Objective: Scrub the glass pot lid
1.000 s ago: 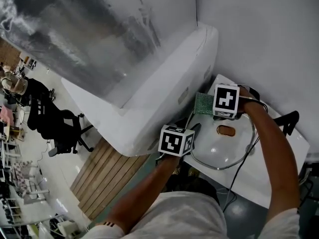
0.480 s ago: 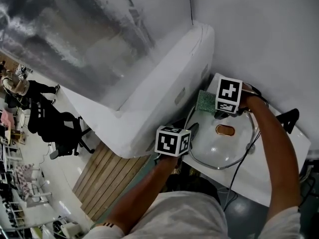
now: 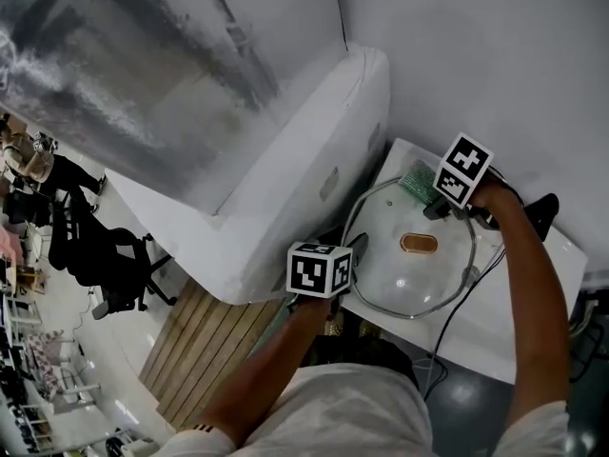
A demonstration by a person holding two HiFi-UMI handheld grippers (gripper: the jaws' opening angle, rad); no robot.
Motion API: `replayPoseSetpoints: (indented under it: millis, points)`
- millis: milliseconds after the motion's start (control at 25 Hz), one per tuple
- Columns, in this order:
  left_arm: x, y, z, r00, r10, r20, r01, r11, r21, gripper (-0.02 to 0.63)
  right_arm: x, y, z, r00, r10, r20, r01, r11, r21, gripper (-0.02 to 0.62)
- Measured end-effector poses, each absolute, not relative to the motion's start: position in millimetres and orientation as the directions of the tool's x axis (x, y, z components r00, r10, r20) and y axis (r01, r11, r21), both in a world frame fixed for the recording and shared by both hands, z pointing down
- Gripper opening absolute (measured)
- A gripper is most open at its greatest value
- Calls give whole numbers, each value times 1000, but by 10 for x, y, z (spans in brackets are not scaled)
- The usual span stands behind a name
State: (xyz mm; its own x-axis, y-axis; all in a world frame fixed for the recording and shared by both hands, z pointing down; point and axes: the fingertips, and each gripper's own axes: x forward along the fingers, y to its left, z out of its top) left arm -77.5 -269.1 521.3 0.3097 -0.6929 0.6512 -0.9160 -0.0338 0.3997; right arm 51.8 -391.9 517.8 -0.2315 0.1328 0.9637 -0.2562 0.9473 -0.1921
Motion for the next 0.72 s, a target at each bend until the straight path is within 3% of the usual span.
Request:
replayPoseSetpoints:
  millis: [320,720]
  points:
    - [-782,-2693,5219,309,-700,643,-914,-32,404,227,710,-3878,5204,-273,116,955,-385,896,-219,348]
    - [-776,-2686,5214,314,-710,630,-911,-40,409,227,209,-3405,4647,-243,84,966,-140,983,-121,348]
